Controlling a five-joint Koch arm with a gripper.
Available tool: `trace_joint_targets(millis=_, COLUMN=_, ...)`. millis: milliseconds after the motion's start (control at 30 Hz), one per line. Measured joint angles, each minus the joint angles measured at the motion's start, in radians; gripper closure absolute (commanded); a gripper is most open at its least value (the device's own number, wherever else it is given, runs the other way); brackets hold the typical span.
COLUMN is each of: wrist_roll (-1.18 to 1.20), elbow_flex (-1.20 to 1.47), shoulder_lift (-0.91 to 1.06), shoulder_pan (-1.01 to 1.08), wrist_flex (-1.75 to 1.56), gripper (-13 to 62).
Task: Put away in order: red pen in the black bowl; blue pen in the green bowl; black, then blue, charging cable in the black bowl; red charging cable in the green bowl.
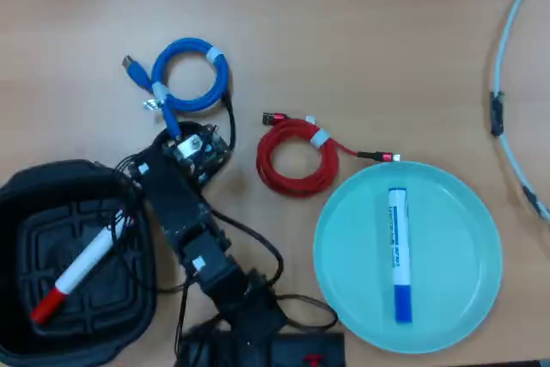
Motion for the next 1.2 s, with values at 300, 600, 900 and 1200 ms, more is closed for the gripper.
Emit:
trace_joint_targets(millis=300, wrist_roll=0.023, elbow_flex=-0.003, shoulder_lift=0.0, shoulder_pan=0.0, wrist_flex=-0.008, gripper=55.9)
trace_joint_targets(millis=600, wrist_roll=0.091, elbow_flex=-0.005, shoulder_lift=0.074, shoulder_pan=0.028, wrist_flex=0.032, gripper=55.9)
trace_joint_targets(millis=900, wrist_roll=0.325, elbow_flex=-0.003, shoulder_lift=0.37, shoulder_pan=0.14, wrist_flex=0.152, gripper=55.9)
trace_joint_targets(millis=1200, wrist_roll=0.385, elbow_flex=-0.127, shoulder_lift=0.394, shoulder_pan=0.215, wrist_flex=0.202, gripper=55.9)
